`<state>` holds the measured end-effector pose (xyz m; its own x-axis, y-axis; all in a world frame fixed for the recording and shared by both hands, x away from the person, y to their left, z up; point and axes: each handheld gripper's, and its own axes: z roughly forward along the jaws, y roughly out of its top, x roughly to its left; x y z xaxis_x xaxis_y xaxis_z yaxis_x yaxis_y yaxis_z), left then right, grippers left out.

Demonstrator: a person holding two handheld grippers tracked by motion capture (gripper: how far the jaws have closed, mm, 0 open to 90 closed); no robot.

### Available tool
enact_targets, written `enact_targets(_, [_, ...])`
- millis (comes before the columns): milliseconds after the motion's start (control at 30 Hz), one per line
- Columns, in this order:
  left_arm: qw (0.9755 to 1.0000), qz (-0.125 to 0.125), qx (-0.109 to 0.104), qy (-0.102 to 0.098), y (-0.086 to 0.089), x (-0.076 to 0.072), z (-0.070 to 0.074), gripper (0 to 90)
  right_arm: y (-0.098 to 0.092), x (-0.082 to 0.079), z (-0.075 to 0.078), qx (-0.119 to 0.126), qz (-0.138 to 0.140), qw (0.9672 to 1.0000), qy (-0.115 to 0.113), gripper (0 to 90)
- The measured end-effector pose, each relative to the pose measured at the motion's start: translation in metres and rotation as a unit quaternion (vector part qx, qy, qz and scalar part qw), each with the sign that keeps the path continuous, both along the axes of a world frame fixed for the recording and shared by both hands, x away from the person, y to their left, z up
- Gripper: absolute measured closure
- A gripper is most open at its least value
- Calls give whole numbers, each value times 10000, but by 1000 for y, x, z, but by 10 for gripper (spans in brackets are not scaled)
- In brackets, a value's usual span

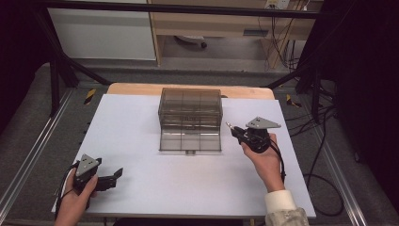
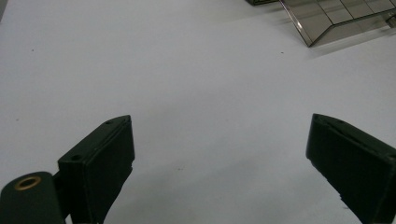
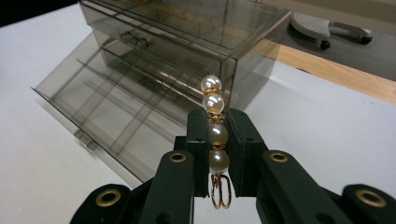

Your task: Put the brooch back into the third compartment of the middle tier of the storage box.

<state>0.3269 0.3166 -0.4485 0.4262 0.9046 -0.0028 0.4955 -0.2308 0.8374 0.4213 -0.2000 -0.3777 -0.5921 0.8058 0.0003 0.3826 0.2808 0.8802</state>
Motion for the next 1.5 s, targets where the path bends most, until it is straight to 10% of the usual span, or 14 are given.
enact_targets(1500, [9999,-81,95,51,-3,1,-2,74,64,10,-12,-516,692,9963,-19,802])
